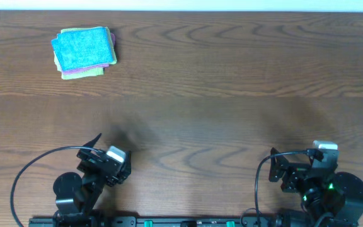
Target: Fold the cloth
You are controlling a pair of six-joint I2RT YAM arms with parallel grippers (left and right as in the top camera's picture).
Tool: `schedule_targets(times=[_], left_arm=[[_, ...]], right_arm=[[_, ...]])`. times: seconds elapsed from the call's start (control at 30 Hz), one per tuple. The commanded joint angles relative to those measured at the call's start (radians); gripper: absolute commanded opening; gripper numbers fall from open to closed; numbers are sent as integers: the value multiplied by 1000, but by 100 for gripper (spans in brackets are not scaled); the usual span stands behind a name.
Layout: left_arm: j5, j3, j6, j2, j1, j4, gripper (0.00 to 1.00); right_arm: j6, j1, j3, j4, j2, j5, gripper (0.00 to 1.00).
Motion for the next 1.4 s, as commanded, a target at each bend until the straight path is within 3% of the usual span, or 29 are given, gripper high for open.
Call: schedule_targets(times=[0.0,0.1,0.23,0.37,0.6,1.37], left_arm=[[-92,-20,-442,-10,4,4,95],[-247,-23,-687,-10,4,4,95],[-411,-23,-802,-10,4,4,95],[-553,-23,-792,-10,4,4,95],[-562,-23,-545,-10,4,4,95],[-557,-23,-542,-10,4,3,95]], right_arm=[[-13,10,-2,0,-1,-4,99],[-13,10,-2,0,-1,-4,99],[-13,10,-2,0,-1,-4,99],[-13,10,-2,0,-1,-4,99],[-13,10,-2,0,-1,-4,99],[-13,10,-2,0,-1,-4,99]])
